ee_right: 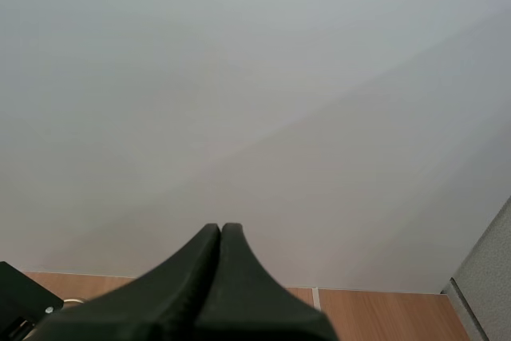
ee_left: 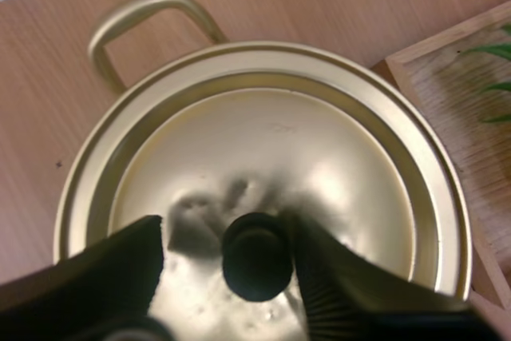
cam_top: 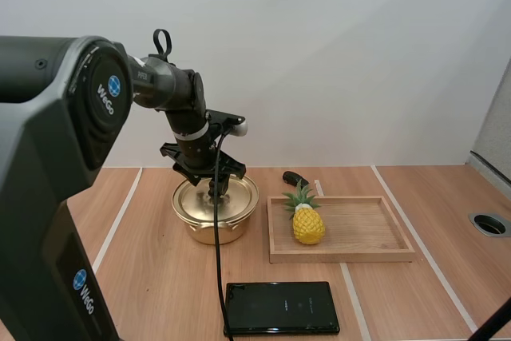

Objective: Open the pot, put the grape inside, and close it

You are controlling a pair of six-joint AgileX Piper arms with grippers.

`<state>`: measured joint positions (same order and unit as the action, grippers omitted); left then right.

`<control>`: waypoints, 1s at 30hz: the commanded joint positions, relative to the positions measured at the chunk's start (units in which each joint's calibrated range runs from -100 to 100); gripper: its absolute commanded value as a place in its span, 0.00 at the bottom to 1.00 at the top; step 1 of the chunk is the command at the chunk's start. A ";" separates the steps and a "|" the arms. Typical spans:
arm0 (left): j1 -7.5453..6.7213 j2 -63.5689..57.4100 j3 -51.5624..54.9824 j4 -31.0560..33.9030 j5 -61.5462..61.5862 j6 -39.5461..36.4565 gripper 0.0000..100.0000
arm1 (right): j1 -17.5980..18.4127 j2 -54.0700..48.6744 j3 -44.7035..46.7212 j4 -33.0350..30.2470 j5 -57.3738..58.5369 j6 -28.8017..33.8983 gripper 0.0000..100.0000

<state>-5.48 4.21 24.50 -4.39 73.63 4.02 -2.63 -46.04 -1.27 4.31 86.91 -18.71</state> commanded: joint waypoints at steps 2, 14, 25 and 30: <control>0.08 -2.30 -3.20 0.20 -0.29 -0.20 1.00 | -0.27 -0.87 -0.48 0.05 0.32 -0.31 0.00; 0.08 -3.79 -10.54 -0.08 -0.50 -3.65 1.00 | -0.27 -0.87 -0.48 0.05 0.29 -0.31 0.00; 0.08 -7.40 -25.05 6.77 -0.50 -3.99 1.00 | -0.27 -0.87 -0.48 -0.05 0.50 -0.31 0.00; 0.15 -10.43 -33.15 7.03 -0.67 -6.54 0.32 | -0.27 -0.87 -0.48 -0.17 0.31 -0.31 0.00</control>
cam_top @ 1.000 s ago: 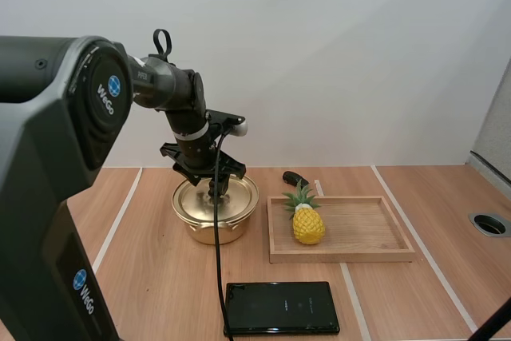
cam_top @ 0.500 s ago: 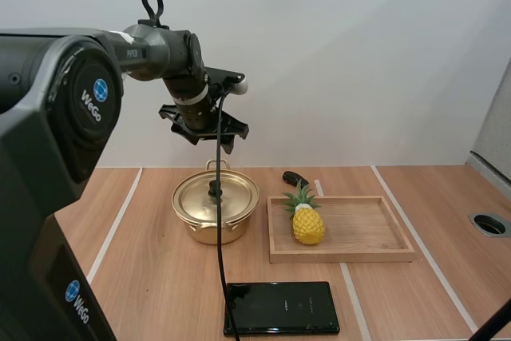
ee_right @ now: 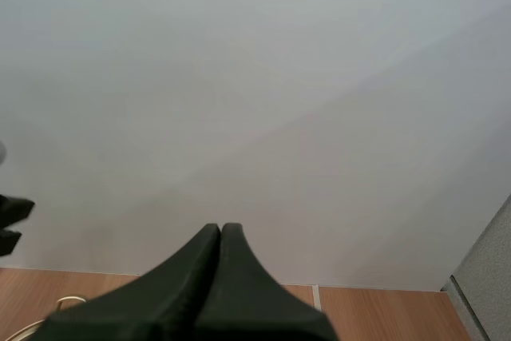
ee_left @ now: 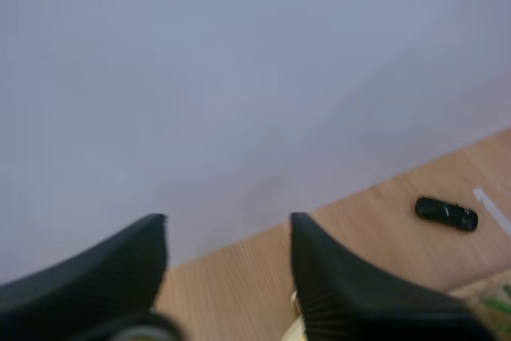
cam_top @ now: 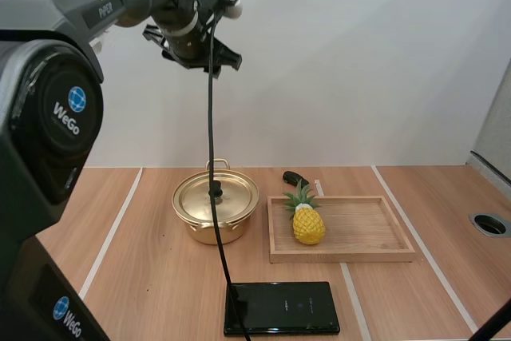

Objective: Open the pot, put the grape inside, and close it

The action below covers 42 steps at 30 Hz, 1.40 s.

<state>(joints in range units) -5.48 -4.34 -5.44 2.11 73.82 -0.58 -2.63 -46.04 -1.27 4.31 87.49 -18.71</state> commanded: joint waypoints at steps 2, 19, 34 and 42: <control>0.15 -3.40 -5.41 2.40 -0.69 -3.92 0.00 | -0.27 -0.87 -0.48 -0.28 -0.40 -0.31 0.00; 0.15 -22.80 -11.84 4.56 -5.81 -12.46 0.00 | -0.27 -0.87 -0.48 0.95 -17.12 -0.31 0.00; 0.15 -45.01 4.84 8.52 -20.39 -15.72 0.00 | -0.27 -11.55 9.08 4.04 -34.36 -1.06 0.00; 0.15 -59.23 22.45 8.52 -32.64 -15.72 0.00 | -0.27 -23.03 20.81 4.04 -37.21 -1.06 0.00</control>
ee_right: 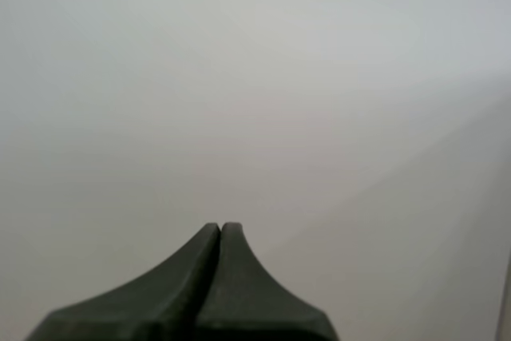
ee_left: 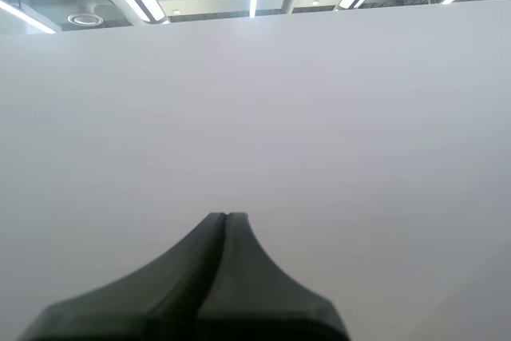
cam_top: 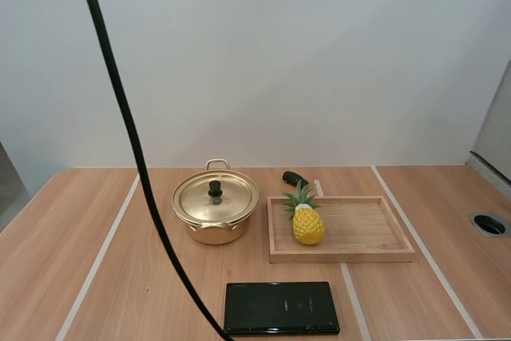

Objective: Open the pot, put the grape inside, and close it

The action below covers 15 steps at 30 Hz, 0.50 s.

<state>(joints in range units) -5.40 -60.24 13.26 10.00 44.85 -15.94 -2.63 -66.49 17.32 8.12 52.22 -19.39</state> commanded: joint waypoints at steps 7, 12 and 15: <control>0.08 -13.98 13.89 0.63 -5.17 -0.36 0.00 | -0.27 -8.82 5.32 2.21 -0.56 -0.77 0.00; 0.08 -20.40 18.21 0.98 -5.17 -0.36 0.00 | -0.27 -12.24 5.80 3.87 6.73 -0.79 0.00; 0.48 -24.08 19.59 1.13 -5.00 -0.36 0.00 | -0.27 -14.14 5.93 5.28 10.17 -1.11 0.00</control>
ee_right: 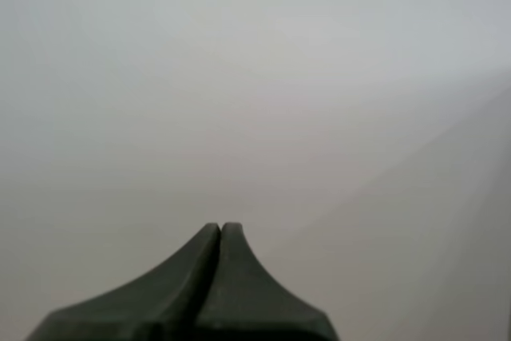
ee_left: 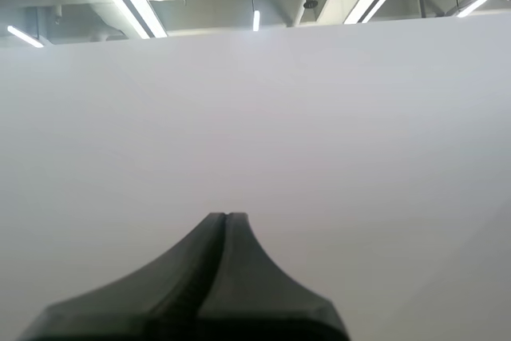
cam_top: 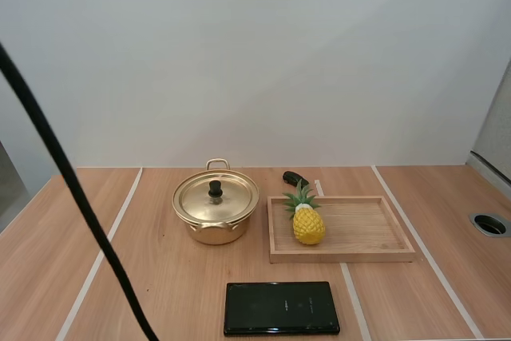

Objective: Open the pot, put the grape inside, and close it

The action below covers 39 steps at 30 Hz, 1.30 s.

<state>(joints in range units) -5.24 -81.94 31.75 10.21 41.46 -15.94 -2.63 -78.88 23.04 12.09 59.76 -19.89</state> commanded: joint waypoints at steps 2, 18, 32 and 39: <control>1.10 -4.29 1.87 0.92 -1.38 -0.36 0.00 | -0.27 -3.32 0.21 1.84 3.52 -0.61 0.00; 3.05 -12.54 2.08 0.36 2.55 -3.53 0.00 | -0.27 -15.62 0.21 2.13 11.65 -1.01 0.00; 1.72 -14.97 6.56 13.12 2.93 -10.16 0.00 | -0.27 -19.83 5.35 -13.87 9.50 10.04 0.00; 1.82 -15.11 21.61 24.24 -0.61 -20.72 0.00 | 0.22 -19.83 17.86 -15.36 5.14 11.35 0.00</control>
<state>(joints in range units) -3.25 -97.03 42.56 27.30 44.94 -29.37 -2.68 -98.51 29.99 -1.14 70.12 -10.24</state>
